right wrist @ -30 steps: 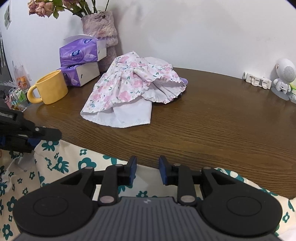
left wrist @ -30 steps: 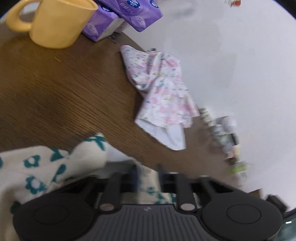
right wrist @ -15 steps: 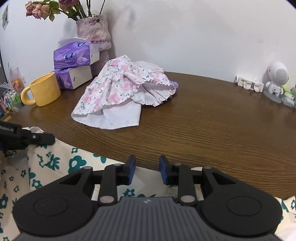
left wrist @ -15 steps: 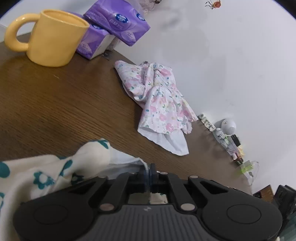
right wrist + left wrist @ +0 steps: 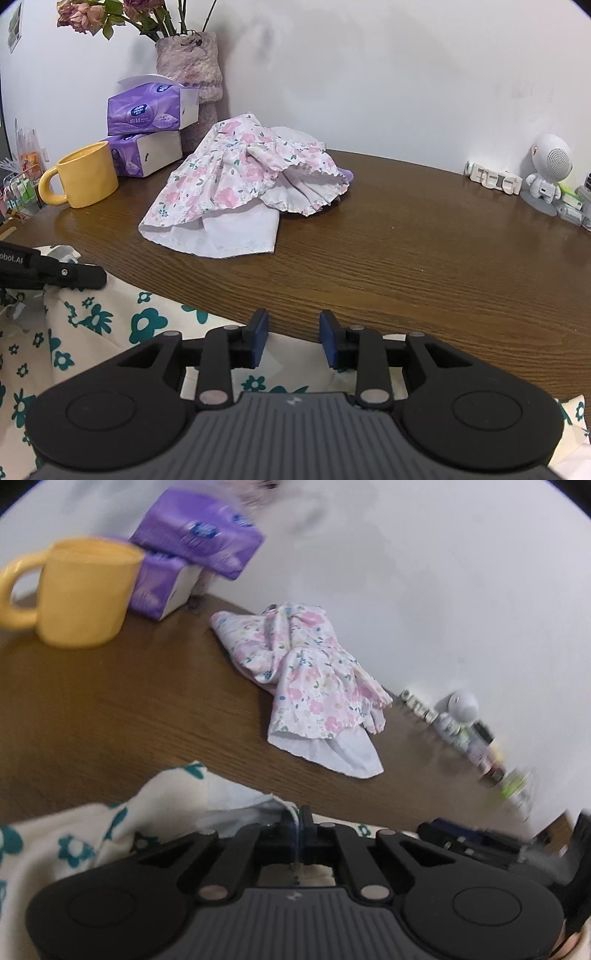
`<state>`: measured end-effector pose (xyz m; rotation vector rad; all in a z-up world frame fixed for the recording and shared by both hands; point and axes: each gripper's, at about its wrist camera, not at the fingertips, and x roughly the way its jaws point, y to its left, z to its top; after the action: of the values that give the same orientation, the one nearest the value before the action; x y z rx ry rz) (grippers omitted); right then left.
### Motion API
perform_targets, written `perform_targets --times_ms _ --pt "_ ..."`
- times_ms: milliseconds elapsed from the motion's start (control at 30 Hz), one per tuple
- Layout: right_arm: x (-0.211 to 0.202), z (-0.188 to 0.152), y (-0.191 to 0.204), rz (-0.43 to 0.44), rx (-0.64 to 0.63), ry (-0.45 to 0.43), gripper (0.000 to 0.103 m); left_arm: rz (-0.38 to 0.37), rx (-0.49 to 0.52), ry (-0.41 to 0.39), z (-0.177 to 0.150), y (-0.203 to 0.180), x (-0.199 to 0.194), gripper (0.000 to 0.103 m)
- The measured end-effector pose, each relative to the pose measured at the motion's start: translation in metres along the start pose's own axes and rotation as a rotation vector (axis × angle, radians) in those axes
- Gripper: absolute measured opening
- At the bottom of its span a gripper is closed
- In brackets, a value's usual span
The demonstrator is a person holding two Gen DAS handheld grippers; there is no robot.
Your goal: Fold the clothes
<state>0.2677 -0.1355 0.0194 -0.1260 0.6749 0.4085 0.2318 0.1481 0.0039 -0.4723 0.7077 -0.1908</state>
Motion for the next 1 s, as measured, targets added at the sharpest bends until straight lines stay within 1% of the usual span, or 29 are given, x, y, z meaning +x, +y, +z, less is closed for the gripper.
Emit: perform_targets --times_ms 33,67,100,133,167,267,333,400,433,467,533,567,633,700,800,833,867,900,933,967,1000 --pt "0.0 0.0 0.0 0.0 0.0 -0.001 0.03 -0.01 -0.002 0.01 0.001 0.0 -0.001 0.01" --pt "0.0 0.0 0.0 -0.001 -0.001 -0.001 0.03 -0.04 -0.021 0.023 0.003 0.001 -0.003 0.018" --pt "0.0 0.0 0.0 -0.001 -0.001 -0.002 0.03 -0.073 -0.042 0.037 0.005 0.003 -0.006 0.036" --pt "0.0 0.0 0.0 -0.001 -0.002 -0.003 0.03 -0.084 -0.043 0.058 0.005 0.003 -0.009 0.047" --pt "0.0 0.0 0.0 -0.002 -0.002 -0.004 0.03 -0.092 -0.042 0.08 0.006 0.002 -0.012 0.047" --pt "0.0 -0.001 0.0 -0.002 -0.004 -0.006 0.031 -0.094 0.011 0.147 0.003 -0.002 -0.024 0.047" --pt "-0.001 -0.001 0.0 -0.002 -0.005 -0.006 0.031 -0.101 0.048 0.177 0.0 -0.002 -0.033 0.047" --pt "-0.001 -0.001 0.0 -0.002 -0.007 -0.007 0.031 -0.091 0.105 0.197 -0.004 -0.002 -0.042 0.047" --pt "-0.001 -0.001 0.0 -0.002 -0.008 -0.007 0.031 -0.066 0.157 0.199 -0.006 -0.003 -0.046 0.046" --pt "-0.001 -0.001 0.0 -0.003 -0.009 -0.007 0.031 -0.039 0.211 0.2 -0.009 -0.004 -0.05 0.043" --pt "-0.001 -0.001 0.0 -0.003 -0.01 -0.008 0.031 0.02 0.296 0.195 -0.014 -0.008 -0.054 0.026" --pt "-0.001 -0.001 0.0 -0.004 -0.011 -0.008 0.032 0.043 0.337 0.197 -0.016 -0.011 -0.055 0.022" --pt "-0.001 -0.001 0.0 -0.004 -0.012 -0.008 0.032 0.117 0.427 0.204 -0.02 -0.018 -0.056 0.006" --pt "-0.001 -0.001 0.0 -0.004 -0.013 -0.008 0.032 0.165 0.477 0.216 -0.023 -0.023 -0.058 0.004" --pt "-0.001 -0.001 0.0 -0.002 -0.013 -0.009 0.032 0.247 0.519 0.221 -0.025 -0.025 -0.063 0.004" --pt "-0.001 -0.001 0.0 -0.002 -0.014 -0.009 0.032 0.271 0.504 0.205 -0.024 -0.023 -0.067 0.005" --pt "-0.001 -0.001 0.0 -0.003 -0.015 -0.009 0.032 0.279 0.474 0.181 -0.022 -0.021 -0.073 0.011" --pt "-0.001 -0.001 0.0 -0.004 -0.017 -0.009 0.032 0.284 0.442 0.156 -0.021 -0.019 -0.08 0.014" --pt "-0.001 -0.001 0.001 -0.005 -0.018 -0.008 0.032 0.288 0.411 0.13 -0.019 -0.016 -0.086 0.023" --pt "-0.001 -0.001 0.001 -0.005 -0.019 -0.005 0.033 0.312 0.401 0.101 -0.018 -0.017 -0.091 0.029" --pt "-0.001 -0.001 0.001 -0.006 -0.021 -0.003 0.033 0.34 0.395 0.071 -0.018 -0.017 -0.095 0.039"
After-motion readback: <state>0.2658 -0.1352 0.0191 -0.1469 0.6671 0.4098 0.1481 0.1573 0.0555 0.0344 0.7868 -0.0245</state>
